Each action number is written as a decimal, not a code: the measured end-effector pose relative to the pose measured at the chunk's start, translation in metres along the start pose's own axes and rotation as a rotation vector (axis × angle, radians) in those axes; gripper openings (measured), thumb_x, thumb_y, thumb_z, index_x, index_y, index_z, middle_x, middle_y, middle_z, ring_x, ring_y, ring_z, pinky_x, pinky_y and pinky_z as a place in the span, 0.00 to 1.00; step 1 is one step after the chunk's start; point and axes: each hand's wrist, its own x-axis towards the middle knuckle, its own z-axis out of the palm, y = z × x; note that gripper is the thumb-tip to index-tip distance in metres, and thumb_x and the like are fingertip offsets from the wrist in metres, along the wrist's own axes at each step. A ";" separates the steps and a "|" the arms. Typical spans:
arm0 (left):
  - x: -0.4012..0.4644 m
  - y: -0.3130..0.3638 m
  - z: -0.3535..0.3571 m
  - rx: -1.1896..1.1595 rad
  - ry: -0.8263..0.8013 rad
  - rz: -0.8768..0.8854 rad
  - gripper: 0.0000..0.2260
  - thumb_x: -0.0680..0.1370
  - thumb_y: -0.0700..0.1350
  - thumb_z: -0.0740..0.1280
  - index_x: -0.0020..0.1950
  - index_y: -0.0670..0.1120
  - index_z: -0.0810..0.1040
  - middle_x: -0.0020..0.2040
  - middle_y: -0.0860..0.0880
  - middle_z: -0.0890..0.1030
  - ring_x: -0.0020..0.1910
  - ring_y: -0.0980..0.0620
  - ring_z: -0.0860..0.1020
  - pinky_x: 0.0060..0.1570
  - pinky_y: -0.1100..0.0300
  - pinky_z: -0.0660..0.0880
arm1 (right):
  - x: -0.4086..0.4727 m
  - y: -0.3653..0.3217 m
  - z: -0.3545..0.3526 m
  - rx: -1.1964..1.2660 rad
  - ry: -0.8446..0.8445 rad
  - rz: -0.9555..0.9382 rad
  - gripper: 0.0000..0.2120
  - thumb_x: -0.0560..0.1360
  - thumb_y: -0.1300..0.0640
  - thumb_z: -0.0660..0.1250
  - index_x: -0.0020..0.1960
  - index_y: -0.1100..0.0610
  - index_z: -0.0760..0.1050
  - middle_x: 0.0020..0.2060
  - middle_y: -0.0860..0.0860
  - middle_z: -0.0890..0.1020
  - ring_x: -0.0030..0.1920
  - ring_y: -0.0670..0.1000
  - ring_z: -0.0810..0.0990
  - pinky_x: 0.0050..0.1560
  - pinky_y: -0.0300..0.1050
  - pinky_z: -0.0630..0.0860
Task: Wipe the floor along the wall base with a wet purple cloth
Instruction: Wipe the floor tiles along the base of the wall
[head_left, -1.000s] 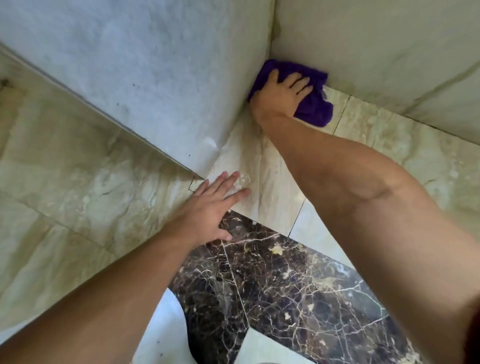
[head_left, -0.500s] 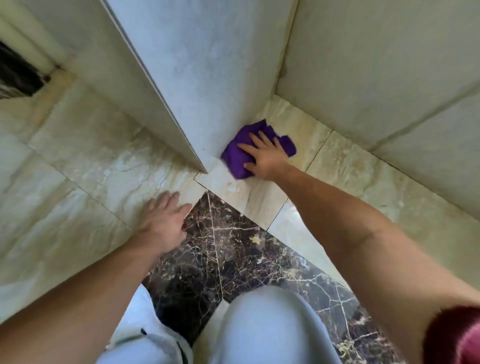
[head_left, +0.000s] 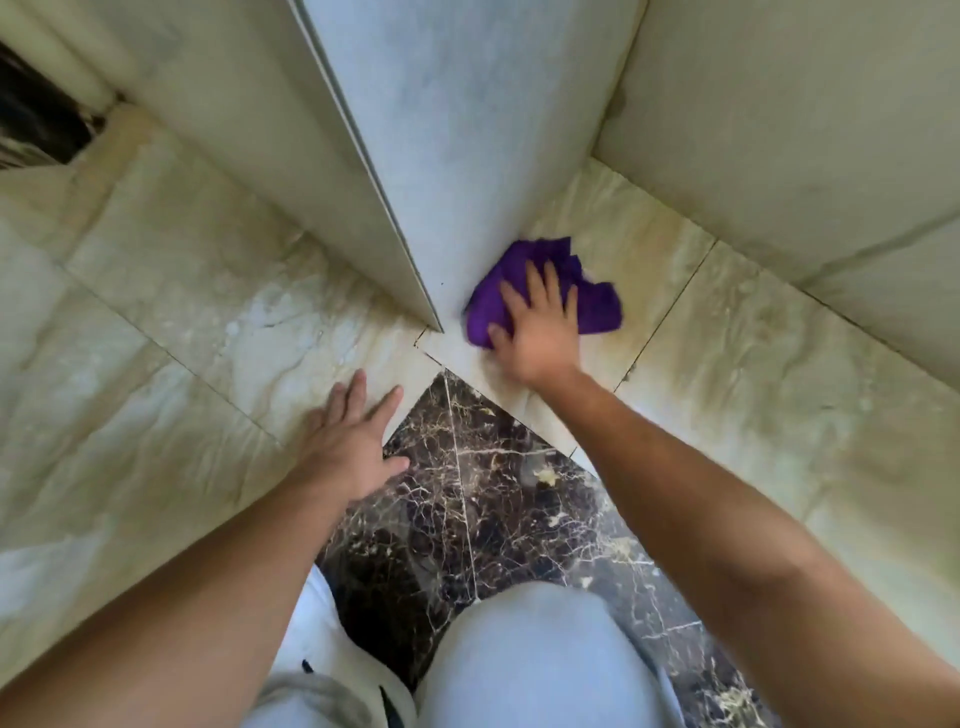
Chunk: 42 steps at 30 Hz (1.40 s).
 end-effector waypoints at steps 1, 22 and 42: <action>-0.002 0.002 -0.016 -0.010 0.030 -0.004 0.41 0.78 0.62 0.64 0.80 0.61 0.39 0.80 0.45 0.31 0.81 0.41 0.36 0.79 0.38 0.47 | -0.020 -0.013 -0.002 -0.006 0.015 -0.059 0.31 0.77 0.43 0.61 0.78 0.49 0.63 0.80 0.57 0.57 0.80 0.62 0.49 0.78 0.66 0.45; -0.050 -0.082 0.001 -0.112 0.011 -0.149 0.33 0.80 0.61 0.61 0.81 0.62 0.49 0.83 0.50 0.38 0.82 0.43 0.46 0.79 0.46 0.50 | -0.057 -0.091 0.010 -0.162 -0.123 0.135 0.37 0.75 0.33 0.55 0.79 0.50 0.57 0.80 0.60 0.56 0.78 0.66 0.54 0.74 0.63 0.57; -0.012 -0.168 0.018 -0.160 0.209 -0.055 0.36 0.78 0.59 0.66 0.80 0.65 0.48 0.83 0.51 0.37 0.81 0.43 0.37 0.79 0.40 0.44 | -0.061 -0.133 0.053 -0.209 -0.074 -0.202 0.29 0.83 0.39 0.46 0.81 0.48 0.54 0.81 0.55 0.51 0.81 0.61 0.45 0.78 0.63 0.46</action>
